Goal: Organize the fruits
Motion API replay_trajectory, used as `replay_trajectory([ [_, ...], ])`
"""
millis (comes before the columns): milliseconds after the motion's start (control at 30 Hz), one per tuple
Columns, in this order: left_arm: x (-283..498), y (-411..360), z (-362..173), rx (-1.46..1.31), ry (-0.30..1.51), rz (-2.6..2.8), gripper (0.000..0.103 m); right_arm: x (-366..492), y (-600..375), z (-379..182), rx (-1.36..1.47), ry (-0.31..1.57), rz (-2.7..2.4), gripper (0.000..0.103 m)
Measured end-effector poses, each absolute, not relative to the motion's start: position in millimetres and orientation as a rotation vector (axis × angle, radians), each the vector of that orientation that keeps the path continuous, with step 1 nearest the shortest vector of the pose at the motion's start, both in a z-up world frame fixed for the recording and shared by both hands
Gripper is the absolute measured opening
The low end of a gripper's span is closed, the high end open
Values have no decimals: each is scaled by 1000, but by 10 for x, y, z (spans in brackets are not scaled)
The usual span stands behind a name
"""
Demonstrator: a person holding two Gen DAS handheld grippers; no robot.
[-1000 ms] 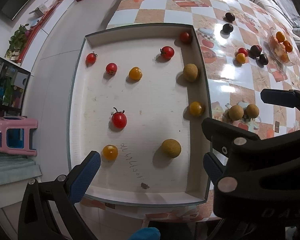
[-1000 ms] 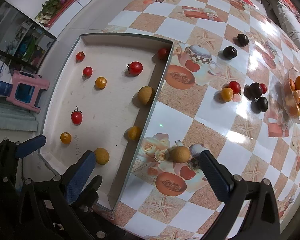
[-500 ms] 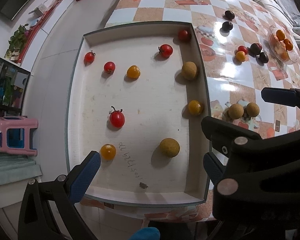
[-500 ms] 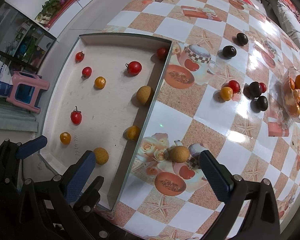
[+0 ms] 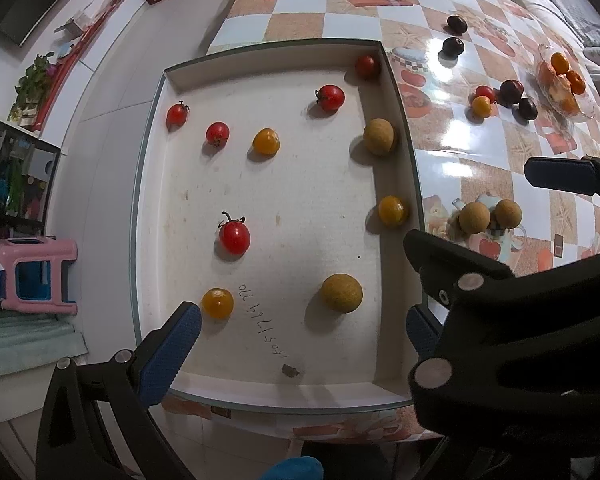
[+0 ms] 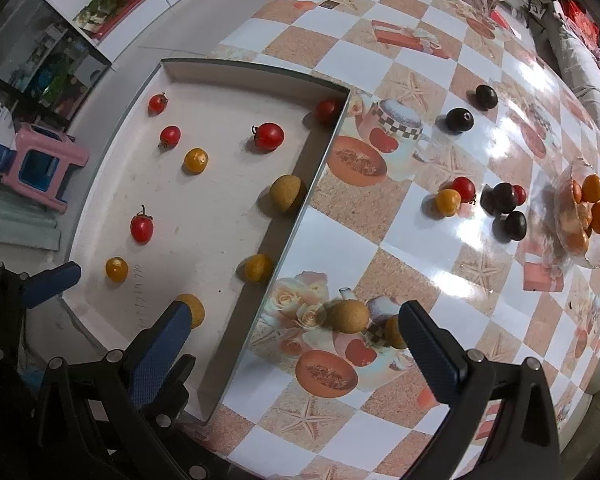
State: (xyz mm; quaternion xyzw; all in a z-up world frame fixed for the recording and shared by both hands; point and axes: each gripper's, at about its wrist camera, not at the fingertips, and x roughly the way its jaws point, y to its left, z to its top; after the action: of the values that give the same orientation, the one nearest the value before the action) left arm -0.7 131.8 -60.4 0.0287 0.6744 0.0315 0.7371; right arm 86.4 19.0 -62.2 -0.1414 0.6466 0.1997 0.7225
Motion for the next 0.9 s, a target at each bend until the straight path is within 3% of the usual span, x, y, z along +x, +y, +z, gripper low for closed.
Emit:
replay_trajectory([
  [900, -24, 1323, -638, 55, 1488, 70, 103, 872, 220, -611, -322, 1424, 452, 103],
])
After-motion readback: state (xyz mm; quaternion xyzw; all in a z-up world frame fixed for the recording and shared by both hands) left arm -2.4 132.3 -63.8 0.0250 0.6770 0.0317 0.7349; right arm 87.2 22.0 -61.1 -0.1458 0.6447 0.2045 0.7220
